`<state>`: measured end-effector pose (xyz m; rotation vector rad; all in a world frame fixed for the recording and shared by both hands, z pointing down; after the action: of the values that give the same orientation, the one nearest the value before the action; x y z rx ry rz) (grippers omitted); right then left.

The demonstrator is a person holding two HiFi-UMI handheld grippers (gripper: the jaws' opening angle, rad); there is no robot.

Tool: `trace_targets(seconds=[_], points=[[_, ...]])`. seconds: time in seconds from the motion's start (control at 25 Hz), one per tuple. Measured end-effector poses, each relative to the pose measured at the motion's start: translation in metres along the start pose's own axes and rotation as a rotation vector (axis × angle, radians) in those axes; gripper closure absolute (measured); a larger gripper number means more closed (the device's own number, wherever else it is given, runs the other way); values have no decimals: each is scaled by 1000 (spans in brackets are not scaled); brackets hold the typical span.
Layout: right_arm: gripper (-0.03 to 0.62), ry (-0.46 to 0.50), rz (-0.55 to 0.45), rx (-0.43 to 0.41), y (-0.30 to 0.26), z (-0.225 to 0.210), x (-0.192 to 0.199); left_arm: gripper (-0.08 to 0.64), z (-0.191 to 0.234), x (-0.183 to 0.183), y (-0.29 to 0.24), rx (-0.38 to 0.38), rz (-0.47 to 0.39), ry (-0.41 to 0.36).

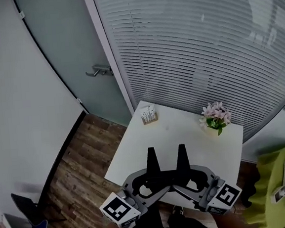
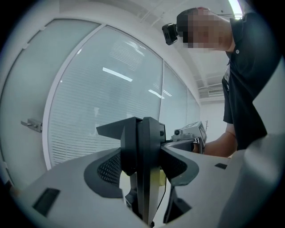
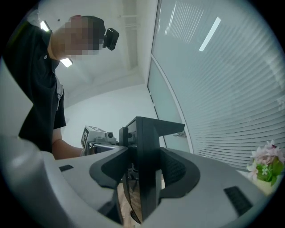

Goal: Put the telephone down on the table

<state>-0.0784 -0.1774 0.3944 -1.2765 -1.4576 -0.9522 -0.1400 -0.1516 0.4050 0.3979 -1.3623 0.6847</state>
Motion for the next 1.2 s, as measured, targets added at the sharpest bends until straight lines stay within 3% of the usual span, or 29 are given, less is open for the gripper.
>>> trace_targets(seconds=[0.36,0.52,0.84,1.2], points=[[365,-138,23,329,-25,-58,41,307,70,35,-43,325,142,72],[365,-276,37,418,-34,-73,68,307,91,64,-52,406,219,181],[365,-506,104,479,-35,-118,140,307,119,138,-85,446,361,399],[365,-680,153,476,-17,-182,207,307,140,209,-142,424,457,513]])
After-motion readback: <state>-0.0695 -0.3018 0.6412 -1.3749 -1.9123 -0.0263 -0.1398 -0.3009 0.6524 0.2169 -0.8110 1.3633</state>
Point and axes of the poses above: the fingertips, and each gripper's own axes: y backward along the fingers, z to its left, x out of its underside, the point moved 2 cm from there along y, backward along the fingers, and after that the axes turned 4 degrees about x, right-handed, at the moved point
